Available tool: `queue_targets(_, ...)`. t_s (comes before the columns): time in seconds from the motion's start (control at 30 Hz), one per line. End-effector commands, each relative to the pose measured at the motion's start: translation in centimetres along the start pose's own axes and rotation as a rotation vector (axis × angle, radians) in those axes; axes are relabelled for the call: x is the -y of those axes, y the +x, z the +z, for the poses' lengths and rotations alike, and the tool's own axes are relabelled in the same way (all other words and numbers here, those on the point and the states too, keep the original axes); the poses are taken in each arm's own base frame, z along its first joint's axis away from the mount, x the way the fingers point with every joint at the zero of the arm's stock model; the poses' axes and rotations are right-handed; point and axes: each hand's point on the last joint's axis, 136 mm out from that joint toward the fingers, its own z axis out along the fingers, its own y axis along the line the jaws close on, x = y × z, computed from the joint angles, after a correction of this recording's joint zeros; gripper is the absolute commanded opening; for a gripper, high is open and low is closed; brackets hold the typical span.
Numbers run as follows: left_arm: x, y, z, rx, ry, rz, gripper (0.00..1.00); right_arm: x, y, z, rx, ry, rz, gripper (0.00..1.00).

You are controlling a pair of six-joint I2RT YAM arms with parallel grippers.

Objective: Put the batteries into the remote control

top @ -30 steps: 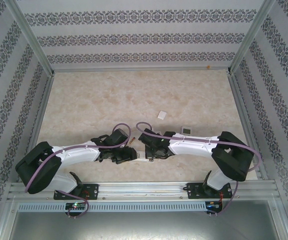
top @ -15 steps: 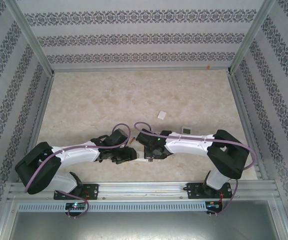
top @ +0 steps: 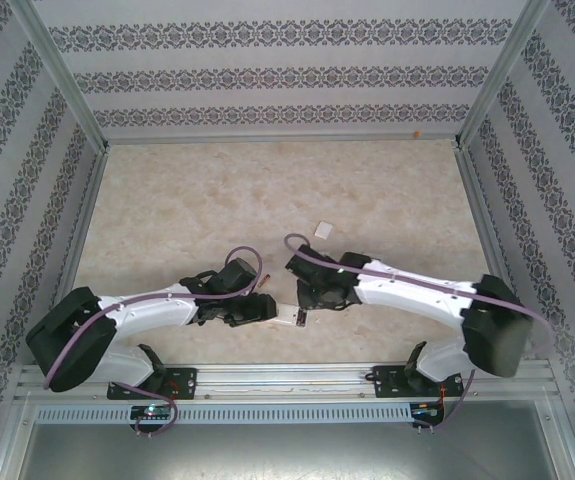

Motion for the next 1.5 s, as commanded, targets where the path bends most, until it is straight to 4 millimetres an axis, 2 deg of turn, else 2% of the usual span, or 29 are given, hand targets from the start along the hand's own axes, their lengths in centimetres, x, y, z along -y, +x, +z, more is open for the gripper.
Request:
queue_targets(0.0,0.5,-1.3,-1.8,0.086,-0.028,0.057,0.68,2.1,-2.2,-1.5,0.112,0.031,-0.063,0.38)
queue_targets(0.07,0.3,-2.2,-3.3,0.159,-0.044,0.07,0.73,2.3,-3.7,-2.3,0.193,0.027,-0.119,0.48)
queue_targets(0.17,-0.2,-3.9,-6.6,0.296,-0.093,0.096,0.79,0.6,-5.6,-3.2,0.263,-0.015,-0.242,0.65)
queue_targets(0.27,-0.8,-5.2,-10.5,0.431,-0.127,0.109,0.83,-1.9,-6.1,-2.5,0.224,-0.066,-0.347,0.67)
queue_targets(0.33,-1.6,-5.9,-12.6,0.514,-0.146,0.096,0.84,-2.5,-6.4,-1.2,0.191,-0.041,-0.402,0.67)
queue_targets(0.43,-2.8,-6.8,-15.5,0.622,-0.153,0.054,0.86,-1.9,-7.8,-0.2,0.182,0.057,-0.425,0.68)
queue_targets(0.53,-3.5,-7.3,-16.9,0.672,-0.145,0.026,0.88,0.5,-9.5,0.9,0.16,0.137,-0.377,0.71)
queue_targets(0.63,-3.6,-7.5,-17.0,0.676,-0.137,0.027,0.91,2.2,-11.6,2.3,0.12,0.127,-0.333,0.72)
queue_targets(0.7,-3.2,-7.6,-16.4,0.655,-0.117,0.056,0.94,2.9,-12.8,3.1,0.103,0.116,-0.412,0.74)
queue_targets(0.73,-2.7,-7.6,-16.1,0.641,-0.102,0.077,0.96,3.3,-13.2,3.5,0.079,0.115,-0.468,0.9)
queue_targets(0.8,-2.1,-7.6,-15.5,0.617,-0.077,0.103,0.99,4.2,-13.8,4.2,0.03,0.113,-0.541,0.93)
queue_targets(1.0,-1.3,-7.7,-14.1,0.585,-0.045,0.119,1.0,6.1,-16.0,6.8,-0.063,0.103,-0.652,0.94)
queue_targets(1.1,-1.1,-7.8,-14.0,0.585,-0.037,0.119,1.0,7.0,-16.6,8.4,-0.116,0.083,-0.67,0.92)
queue_targets(1.2,-1.3,-7.9,-14.0,0.588,-0.044,0.117,1.0,6.8,-16.9,9.8,-0.156,0.045,-0.693,0.9)
queue_targets(1.27,-1.3,-7.9,-14.0,0.588,-0.047,0.117,1.0,7.6,-17.5,10.7,-0.171,0.085,-0.709,0.89)
queue_targets(1.47,-1.5,-7.9,-13.9,0.589,-0.05,0.108,1.0,8.6,-18.4,11.9,-0.199,0.064,-0.672,0.86)
